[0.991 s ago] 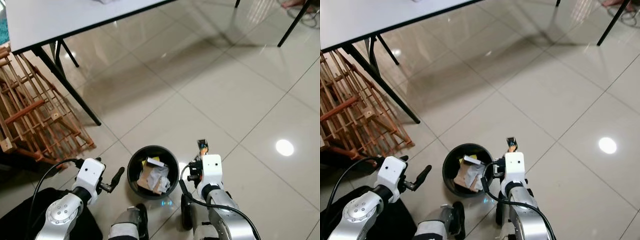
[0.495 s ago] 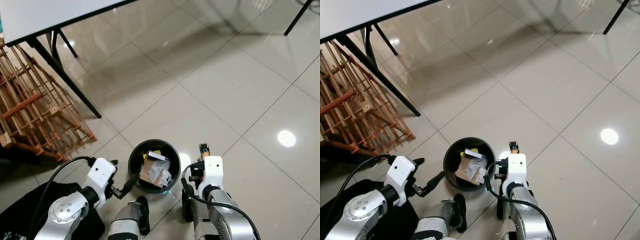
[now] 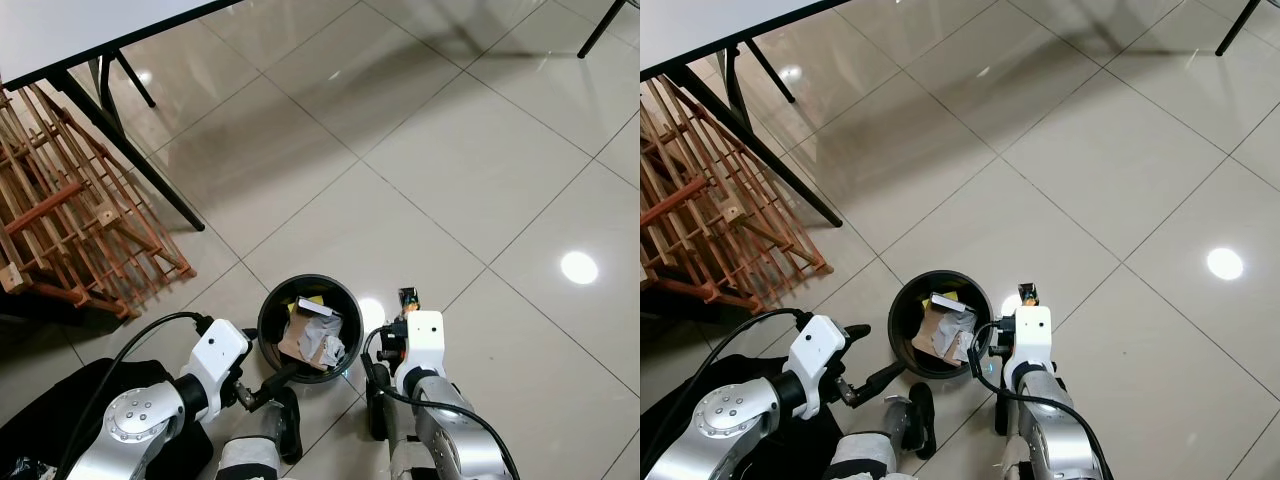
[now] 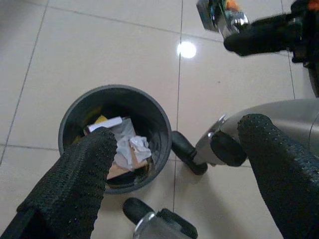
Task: Picking trash to rubbish bin
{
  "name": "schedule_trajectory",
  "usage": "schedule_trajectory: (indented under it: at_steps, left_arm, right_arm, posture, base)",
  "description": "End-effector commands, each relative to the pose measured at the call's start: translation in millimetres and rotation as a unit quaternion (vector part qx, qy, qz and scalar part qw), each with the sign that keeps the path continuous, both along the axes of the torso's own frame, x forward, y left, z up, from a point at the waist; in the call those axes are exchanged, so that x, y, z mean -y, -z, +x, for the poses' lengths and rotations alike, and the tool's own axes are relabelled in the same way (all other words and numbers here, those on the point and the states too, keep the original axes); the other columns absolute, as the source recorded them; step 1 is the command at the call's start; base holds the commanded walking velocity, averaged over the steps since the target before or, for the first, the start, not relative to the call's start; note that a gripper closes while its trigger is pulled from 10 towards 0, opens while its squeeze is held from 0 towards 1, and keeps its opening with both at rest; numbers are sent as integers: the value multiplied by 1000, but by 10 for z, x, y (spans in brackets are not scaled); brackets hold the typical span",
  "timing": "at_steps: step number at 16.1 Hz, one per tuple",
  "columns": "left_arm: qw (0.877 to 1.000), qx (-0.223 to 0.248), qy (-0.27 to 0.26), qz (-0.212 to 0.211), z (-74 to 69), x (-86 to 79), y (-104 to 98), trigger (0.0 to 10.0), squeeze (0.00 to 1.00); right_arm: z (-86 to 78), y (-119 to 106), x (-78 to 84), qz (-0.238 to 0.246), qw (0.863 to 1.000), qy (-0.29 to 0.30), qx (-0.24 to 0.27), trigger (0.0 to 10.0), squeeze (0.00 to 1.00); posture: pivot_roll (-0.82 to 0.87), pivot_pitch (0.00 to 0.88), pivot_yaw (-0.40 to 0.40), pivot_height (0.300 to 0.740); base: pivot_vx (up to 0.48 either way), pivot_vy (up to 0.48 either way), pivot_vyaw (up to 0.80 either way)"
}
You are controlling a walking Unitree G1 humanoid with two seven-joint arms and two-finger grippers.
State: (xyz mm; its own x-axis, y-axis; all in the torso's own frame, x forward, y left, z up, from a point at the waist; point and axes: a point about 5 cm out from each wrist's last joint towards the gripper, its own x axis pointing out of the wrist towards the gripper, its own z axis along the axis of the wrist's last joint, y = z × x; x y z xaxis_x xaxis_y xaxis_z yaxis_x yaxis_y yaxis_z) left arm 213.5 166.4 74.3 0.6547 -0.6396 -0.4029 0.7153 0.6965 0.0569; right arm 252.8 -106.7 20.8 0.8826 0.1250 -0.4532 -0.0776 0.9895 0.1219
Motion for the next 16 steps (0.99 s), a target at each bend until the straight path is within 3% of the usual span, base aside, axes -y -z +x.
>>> schedule_trajectory:
  at_steps: [1, 6, 9, 16]
  left_arm:
    - [1000, -14, 7, 10, -80, -9, 33, 10000, 0]
    - [998, 14, -13, 55, -45, -130, 11, 10000, 0]
    - [996, 13, -3, 93, -90, -201, 97, 10000, 0]
    - [994, 3, -1, 107, -167, -298, 122, 10000, 0]
  right_arm:
    - [-62, 87, -83, 23, 999, 6, -21, 10000, 0]
    - [54, 65, -66, 25, 999, 8, -18, 10000, 0]
    - [160, 22, -51, 22, 1000, 9, -6, 10000, 0]
    - [262, 4, -50, 14, 1000, 9, 4, 10000, 0]
  posture:
    - [123, 448, 82, 740]
    - [167, 477, 88, 740]
    - [177, 486, 92, 740]
    - [203, 507, 104, 740]
  base:
    - [0, 0, 0]
    - [0, 0, 0]
    - [0, 0, 0]
    - [0, 0, 0]
